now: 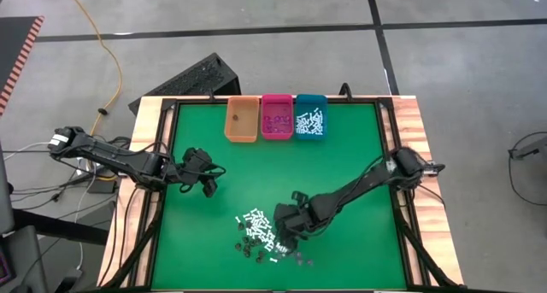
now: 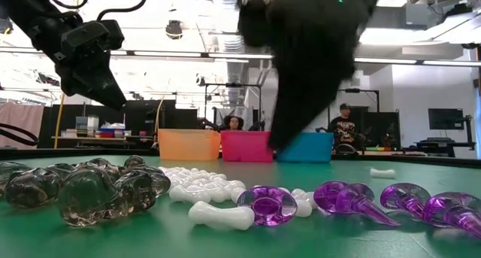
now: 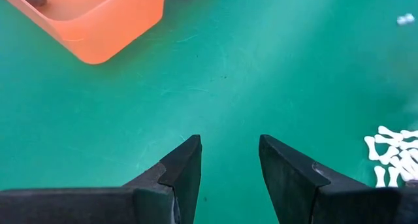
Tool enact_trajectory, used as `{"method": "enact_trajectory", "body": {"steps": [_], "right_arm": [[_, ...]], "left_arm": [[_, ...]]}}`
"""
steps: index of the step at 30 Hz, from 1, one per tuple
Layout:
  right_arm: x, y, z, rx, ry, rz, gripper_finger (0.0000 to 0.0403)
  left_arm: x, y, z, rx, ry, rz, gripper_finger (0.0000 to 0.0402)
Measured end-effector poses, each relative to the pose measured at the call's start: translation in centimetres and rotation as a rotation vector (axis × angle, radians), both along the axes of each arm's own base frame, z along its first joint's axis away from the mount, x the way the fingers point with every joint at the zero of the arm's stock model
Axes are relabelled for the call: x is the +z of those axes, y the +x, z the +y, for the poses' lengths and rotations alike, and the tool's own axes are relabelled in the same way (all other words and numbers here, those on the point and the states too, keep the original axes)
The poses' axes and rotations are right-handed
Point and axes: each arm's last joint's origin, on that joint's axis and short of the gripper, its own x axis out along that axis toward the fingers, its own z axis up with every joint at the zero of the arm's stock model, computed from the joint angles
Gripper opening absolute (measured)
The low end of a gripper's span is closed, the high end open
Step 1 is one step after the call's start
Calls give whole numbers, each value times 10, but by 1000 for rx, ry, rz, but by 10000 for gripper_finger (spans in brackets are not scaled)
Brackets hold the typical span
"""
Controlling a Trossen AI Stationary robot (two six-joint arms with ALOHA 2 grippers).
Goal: Sort Halloween decoration
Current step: Put the white bone toy into the blue bin
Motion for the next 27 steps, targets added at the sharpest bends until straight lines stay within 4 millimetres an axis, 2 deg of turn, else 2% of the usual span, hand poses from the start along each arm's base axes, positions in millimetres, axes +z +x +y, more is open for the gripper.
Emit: {"method": "enact_trajectory", "body": {"steps": [3, 6, 8, 11, 14, 20, 27], "right_arm": [[32, -25, -5, -37, -52, 45, 127], [45, -59, -15, -66, -112, 134, 127], [50, -81, -27, -104, -82, 169, 127], [48, -115, -50, -191, -65, 177, 127], [37, -137, -72, -253, -60, 182, 127], [14, -159, -116, -299, -102, 252, 127], [2, -152, -165, -224, -67, 286, 127]], "left_arm": [[0, 0, 0, -11, -15, 3, 144], [0, 0, -1, -15, -19, 0, 144], [0, 0, -1, -15, -19, 0, 144], [0, 0, -1, -14, -18, -4, 144], [0, 1, -1, -12, -9, -3, 144], [3, 2, -1, -24, 8, -28, 144], [2, 2, 0, -12, 21, -24, 144]]}}
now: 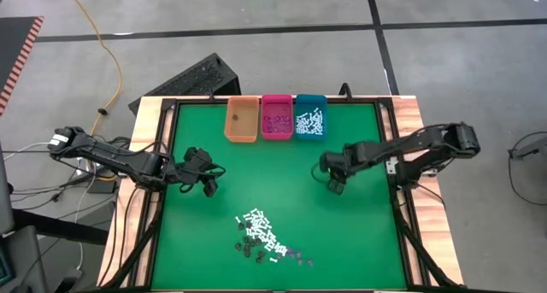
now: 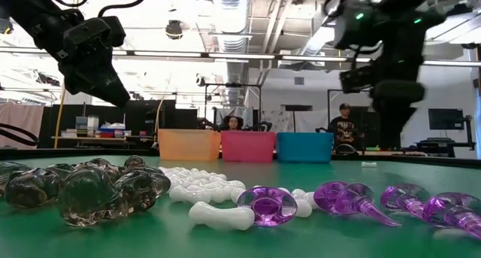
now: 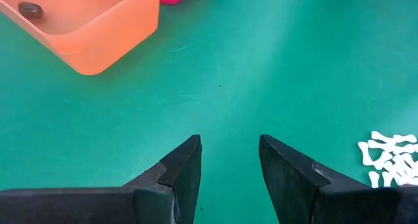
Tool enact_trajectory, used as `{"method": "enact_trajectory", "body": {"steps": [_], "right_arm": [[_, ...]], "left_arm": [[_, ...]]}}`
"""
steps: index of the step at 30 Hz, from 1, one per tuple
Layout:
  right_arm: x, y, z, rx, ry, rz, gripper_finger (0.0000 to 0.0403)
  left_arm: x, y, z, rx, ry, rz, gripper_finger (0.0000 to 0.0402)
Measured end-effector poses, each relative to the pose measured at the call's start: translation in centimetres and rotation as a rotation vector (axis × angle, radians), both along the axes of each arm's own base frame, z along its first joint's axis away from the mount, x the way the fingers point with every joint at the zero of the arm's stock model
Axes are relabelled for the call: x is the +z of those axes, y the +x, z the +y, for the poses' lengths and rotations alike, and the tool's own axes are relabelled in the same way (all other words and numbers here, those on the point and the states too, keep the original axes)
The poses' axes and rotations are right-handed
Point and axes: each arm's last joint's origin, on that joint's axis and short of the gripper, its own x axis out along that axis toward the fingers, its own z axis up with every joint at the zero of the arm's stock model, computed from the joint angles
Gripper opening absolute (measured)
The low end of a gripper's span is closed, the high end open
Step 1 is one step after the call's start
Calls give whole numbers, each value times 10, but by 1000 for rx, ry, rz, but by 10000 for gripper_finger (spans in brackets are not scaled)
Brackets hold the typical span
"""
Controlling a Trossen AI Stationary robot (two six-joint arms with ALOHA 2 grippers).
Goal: Sort Halloween decoration
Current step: Put the white bone toy into the blue bin
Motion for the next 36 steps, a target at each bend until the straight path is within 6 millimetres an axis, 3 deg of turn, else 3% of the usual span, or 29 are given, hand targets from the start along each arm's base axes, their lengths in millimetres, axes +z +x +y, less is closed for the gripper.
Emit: {"method": "enact_trajectory", "body": {"steps": [15, 21, 29, 33, 36], "right_arm": [[0, -11, -96, 59, -29, -28, 127], [-18, -17, -127, 39, 17, 7, 127], [-52, -12, -149, 44, 154, 63, 123], [-50, -10, -150, 45, 221, 63, 106], [-35, -10, -150, 31, 203, 16, 94]], "left_arm": [[0, 0, 1, 0, 57, 11, 144], [0, 0, 1, 8, 68, 11, 144], [0, -1, 2, 14, 72, 15, 144], [0, -1, 2, 15, 70, 18, 144], [0, -1, 2, 11, 66, 18, 144]]}}
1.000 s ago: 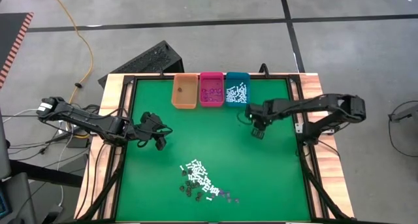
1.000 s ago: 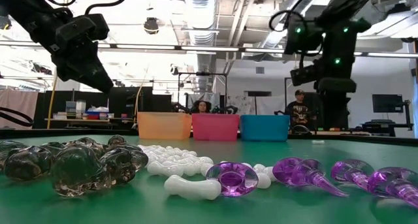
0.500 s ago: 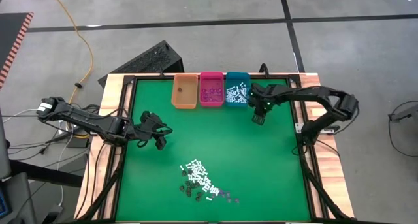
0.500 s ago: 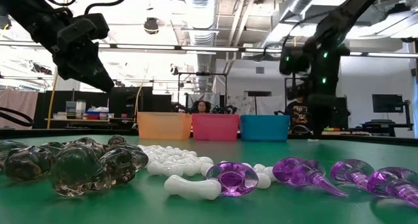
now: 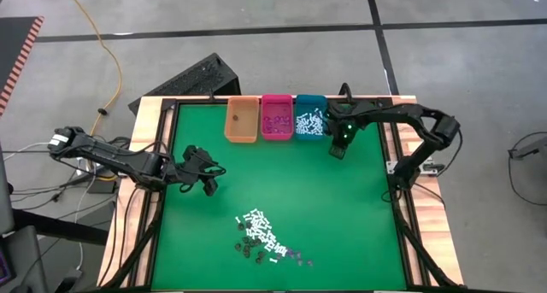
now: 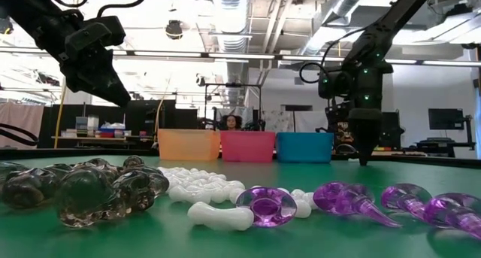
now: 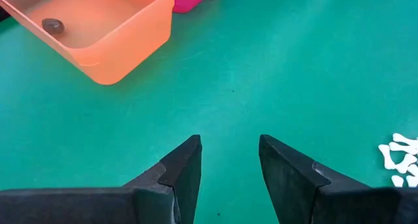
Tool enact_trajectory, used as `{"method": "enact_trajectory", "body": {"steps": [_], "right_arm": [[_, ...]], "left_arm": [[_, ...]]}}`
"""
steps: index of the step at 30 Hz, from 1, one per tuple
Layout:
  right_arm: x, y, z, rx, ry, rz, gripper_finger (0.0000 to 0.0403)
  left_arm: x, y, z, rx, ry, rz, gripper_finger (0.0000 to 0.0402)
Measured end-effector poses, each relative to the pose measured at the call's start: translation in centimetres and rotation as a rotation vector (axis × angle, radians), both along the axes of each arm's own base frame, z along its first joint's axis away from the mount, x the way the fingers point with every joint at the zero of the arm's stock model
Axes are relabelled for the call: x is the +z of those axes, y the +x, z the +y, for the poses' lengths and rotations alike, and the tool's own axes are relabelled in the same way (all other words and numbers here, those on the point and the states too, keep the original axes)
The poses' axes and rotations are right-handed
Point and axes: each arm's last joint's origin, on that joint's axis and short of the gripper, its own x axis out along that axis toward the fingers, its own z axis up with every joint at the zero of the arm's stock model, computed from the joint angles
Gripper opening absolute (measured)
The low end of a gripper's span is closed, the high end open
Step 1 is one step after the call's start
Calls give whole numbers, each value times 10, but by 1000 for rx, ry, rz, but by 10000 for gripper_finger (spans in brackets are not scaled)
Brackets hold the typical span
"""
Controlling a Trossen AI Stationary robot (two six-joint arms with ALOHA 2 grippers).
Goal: Sort Halloween decoration
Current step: Put the white bone toy into the blue bin
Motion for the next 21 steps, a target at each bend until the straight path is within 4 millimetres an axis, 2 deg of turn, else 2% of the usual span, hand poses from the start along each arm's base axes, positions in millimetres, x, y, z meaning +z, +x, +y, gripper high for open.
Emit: {"method": "enact_trajectory", "body": {"steps": [3, 6, 11, 15, 21], "right_arm": [[24, -2, -3, -35, -49, -88, 85], [53, -8, -19, -205, -222, -167, 64], [69, -26, -43, -471, -382, -194, 15], [61, -35, -52, -562, -368, -137, 23], [43, -36, -66, -649, -381, -67, 15]], "left_arm": [[0, 0, 0, 2, -1, -2, 144], [0, 0, 0, 19, -5, -12, 144], [1, 0, 1, 37, 7, -17, 144], [1, 0, 2, 46, -1, -21, 144], [1, 0, 2, 53, -5, -29, 144]]}}
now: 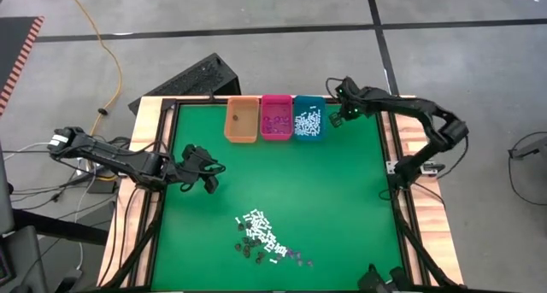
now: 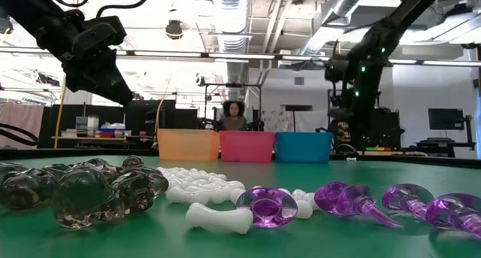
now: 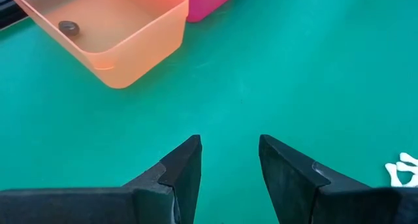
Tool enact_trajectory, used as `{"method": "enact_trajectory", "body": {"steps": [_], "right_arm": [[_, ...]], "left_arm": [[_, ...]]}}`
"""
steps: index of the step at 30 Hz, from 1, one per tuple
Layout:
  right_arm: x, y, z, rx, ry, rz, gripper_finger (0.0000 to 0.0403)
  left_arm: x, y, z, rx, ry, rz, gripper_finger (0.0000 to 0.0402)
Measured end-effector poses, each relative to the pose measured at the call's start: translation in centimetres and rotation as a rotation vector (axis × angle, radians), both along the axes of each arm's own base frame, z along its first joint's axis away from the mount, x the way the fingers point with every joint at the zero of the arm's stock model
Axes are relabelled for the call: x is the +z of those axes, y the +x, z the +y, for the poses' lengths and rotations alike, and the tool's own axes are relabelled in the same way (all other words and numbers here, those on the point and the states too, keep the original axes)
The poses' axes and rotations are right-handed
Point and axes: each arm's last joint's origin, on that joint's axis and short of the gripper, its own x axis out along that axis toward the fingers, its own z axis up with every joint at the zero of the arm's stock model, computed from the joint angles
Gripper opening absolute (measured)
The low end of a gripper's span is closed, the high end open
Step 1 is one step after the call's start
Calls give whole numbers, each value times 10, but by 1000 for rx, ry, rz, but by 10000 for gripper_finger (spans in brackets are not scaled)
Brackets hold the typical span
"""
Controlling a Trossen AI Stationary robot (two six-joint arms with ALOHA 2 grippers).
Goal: Sort Halloween decoration
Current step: Put the white bone toy into the blue bin
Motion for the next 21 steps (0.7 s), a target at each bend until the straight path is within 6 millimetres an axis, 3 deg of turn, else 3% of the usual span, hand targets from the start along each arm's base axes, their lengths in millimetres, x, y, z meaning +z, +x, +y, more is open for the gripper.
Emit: {"method": "enact_trajectory", "body": {"steps": [9, 21], "right_arm": [[-22, -6, -19, -123, 24, -4, 15], [-6, -13, -40, -229, -99, -10, 15]], "left_arm": [[0, 0, 2, 28, 12, -5, 144], [0, 1, 12, 93, 13, -7, 144]]}}
